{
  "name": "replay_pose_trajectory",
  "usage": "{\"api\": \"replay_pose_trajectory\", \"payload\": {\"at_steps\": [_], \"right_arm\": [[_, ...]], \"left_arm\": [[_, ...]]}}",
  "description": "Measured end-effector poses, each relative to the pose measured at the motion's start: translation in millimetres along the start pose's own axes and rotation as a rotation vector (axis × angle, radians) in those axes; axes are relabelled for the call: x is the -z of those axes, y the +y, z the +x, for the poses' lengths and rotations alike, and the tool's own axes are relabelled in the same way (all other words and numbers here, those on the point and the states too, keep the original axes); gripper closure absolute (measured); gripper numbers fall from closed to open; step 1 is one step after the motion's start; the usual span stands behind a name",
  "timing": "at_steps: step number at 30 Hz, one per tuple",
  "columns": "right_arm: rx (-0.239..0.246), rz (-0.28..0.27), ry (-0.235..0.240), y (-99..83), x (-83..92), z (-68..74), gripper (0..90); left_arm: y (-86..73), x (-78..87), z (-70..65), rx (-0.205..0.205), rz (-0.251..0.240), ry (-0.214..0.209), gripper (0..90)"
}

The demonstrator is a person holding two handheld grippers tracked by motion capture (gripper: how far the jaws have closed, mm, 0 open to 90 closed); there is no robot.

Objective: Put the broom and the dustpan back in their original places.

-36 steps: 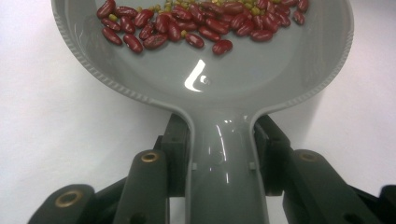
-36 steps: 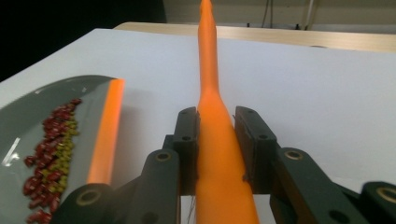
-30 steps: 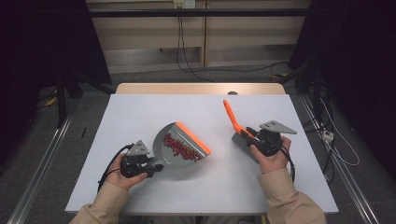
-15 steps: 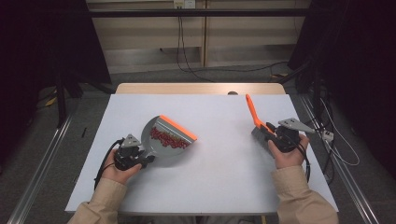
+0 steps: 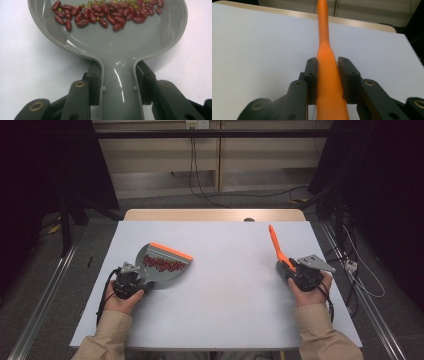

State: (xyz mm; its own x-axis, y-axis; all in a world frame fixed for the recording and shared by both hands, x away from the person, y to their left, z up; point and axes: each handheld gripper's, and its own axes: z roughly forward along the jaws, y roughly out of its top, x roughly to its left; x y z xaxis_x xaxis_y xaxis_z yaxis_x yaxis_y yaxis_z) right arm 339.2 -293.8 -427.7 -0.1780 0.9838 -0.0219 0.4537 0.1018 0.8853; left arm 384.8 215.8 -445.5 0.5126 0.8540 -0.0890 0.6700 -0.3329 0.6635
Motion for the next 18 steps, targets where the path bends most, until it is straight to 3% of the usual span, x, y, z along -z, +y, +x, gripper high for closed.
{"api": "replay_pose_trajectory", "payload": {"at_steps": [4, 9, 11, 12, 14, 18], "right_arm": [[-0.08, 0.013, 0.061, -3.0, -1.5, 6.5, 67.9], [-0.101, 0.035, 0.129, -6.5, -7.4, 17.2, 63.1], [-0.127, 0.048, 0.18, -8.5, -9.3, 20.6, 58.7], [-0.143, 0.047, 0.206, -9.2, -9.3, 22.4, 58.7], [-0.163, 0.024, 0.248, -9.4, -7.5, 26.1, 54.8], [-0.143, -0.005, 0.306, -9.1, -3.6, 30.7, 42.3]], "left_arm": [[0.4, 2.0, -7.3, 0.016, -0.022, -0.034, 55.1], [-1.6, 2.2, -18.7, 0.044, -0.029, -0.09, 39.5], [-2.3, 1.9, -23.0, 0.03, -0.02, -0.118, 35.5], [-2.8, 0.6, -26.4, 0.054, -0.035, -0.133, 33.4], [-2.9, 1.7, -27.8, 0.051, -0.033, -0.141, 27.8], [-4.3, 10.1, -24.6, 0.037, -0.093, -0.164, 18.0]]}}
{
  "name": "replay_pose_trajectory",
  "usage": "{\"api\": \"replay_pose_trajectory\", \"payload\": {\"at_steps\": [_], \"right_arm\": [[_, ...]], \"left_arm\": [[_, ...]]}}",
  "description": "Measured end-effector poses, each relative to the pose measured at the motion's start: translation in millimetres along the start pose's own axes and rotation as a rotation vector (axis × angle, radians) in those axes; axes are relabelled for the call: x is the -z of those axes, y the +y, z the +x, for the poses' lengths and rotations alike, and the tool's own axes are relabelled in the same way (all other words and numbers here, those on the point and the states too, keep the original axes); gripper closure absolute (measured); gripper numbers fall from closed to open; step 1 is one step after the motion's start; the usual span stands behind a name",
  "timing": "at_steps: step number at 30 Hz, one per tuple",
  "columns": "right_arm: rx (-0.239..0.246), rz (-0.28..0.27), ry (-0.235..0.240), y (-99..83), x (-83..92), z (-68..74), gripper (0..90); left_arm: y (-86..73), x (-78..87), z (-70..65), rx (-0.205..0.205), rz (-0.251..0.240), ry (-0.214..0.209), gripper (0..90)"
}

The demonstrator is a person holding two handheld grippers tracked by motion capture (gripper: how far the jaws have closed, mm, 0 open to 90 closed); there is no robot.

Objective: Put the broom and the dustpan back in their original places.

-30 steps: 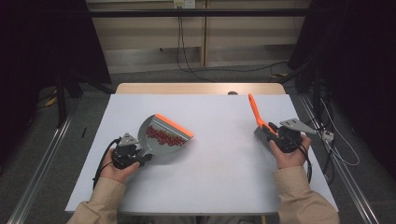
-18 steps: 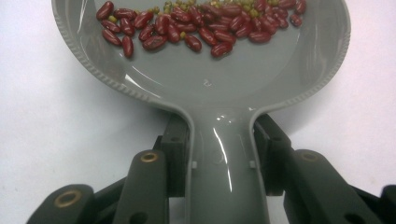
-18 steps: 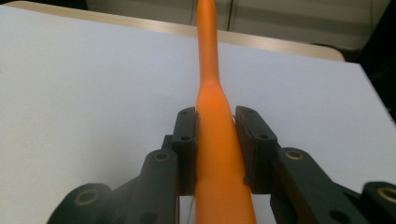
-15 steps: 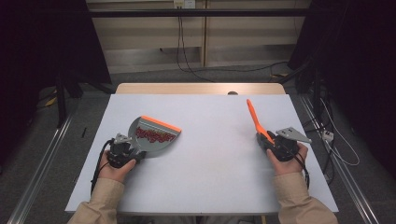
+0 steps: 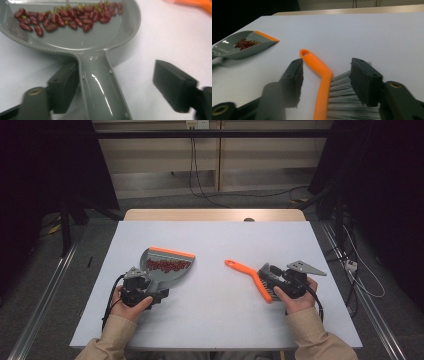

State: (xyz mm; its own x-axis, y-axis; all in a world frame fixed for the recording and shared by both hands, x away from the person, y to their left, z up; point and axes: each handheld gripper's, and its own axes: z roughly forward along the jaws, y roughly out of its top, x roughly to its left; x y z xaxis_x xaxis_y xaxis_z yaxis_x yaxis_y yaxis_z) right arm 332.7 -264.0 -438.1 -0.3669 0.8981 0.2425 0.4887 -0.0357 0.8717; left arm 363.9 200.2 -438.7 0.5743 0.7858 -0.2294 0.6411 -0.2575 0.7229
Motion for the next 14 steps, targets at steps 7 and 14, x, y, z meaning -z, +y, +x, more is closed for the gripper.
{"api": "replay_pose_trajectory", "payload": {"at_steps": [7, 14], "right_arm": [[0.081, 0.012, 0.046, -3.7, 4.1, 3.0, 33.2], [0.126, 0.012, 0.071, -8.6, 10.5, 6.9, 28.8]], "left_arm": [[-0.3, 11.2, 1.5, -0.088, -0.102, -0.05, 9.7], [-0.7, 15.1, 3.8, -0.109, -0.138, -0.072, 8.8]]}}
